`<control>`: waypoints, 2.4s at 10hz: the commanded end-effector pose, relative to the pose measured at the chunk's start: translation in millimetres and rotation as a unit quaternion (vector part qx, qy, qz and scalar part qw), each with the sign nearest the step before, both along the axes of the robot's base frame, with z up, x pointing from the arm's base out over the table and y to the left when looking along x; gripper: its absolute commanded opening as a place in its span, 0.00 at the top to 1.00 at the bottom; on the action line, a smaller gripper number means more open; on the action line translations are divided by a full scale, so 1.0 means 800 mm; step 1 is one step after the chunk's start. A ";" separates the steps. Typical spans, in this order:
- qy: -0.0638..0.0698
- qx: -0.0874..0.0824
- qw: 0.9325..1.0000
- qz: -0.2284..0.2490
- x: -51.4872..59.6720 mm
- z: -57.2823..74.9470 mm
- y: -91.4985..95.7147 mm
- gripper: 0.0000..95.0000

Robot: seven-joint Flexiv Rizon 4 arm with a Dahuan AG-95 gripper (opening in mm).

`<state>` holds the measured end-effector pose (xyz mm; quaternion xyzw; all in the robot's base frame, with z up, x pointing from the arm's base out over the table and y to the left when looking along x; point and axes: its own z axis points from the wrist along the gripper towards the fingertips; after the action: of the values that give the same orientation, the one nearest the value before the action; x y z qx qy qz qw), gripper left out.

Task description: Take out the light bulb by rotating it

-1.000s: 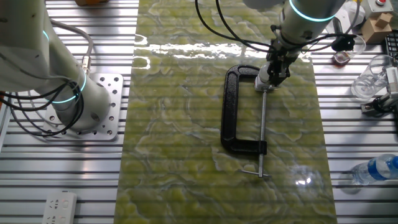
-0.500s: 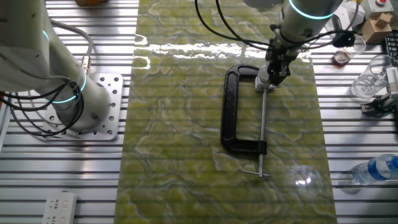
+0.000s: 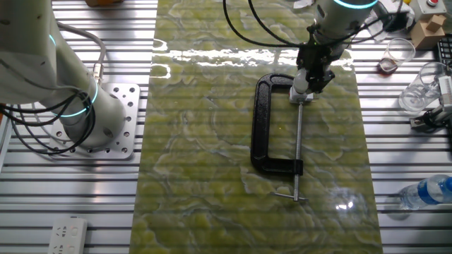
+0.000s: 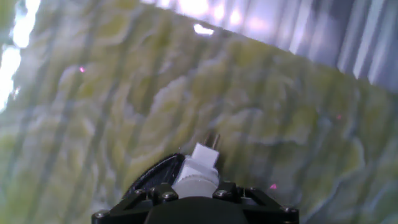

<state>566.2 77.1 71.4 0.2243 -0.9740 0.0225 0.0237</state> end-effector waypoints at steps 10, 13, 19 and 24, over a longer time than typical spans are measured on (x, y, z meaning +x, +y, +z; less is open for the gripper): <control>0.011 0.022 0.941 0.338 -0.001 0.002 0.001 1.00; 0.014 0.021 0.935 0.354 -0.001 0.003 0.001 1.00; 0.017 0.018 0.930 0.366 -0.001 0.005 0.001 1.00; 0.014 0.019 0.930 0.367 -0.001 0.003 0.001 1.00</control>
<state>565.0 78.0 73.3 0.5679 -0.8228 0.0088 0.0219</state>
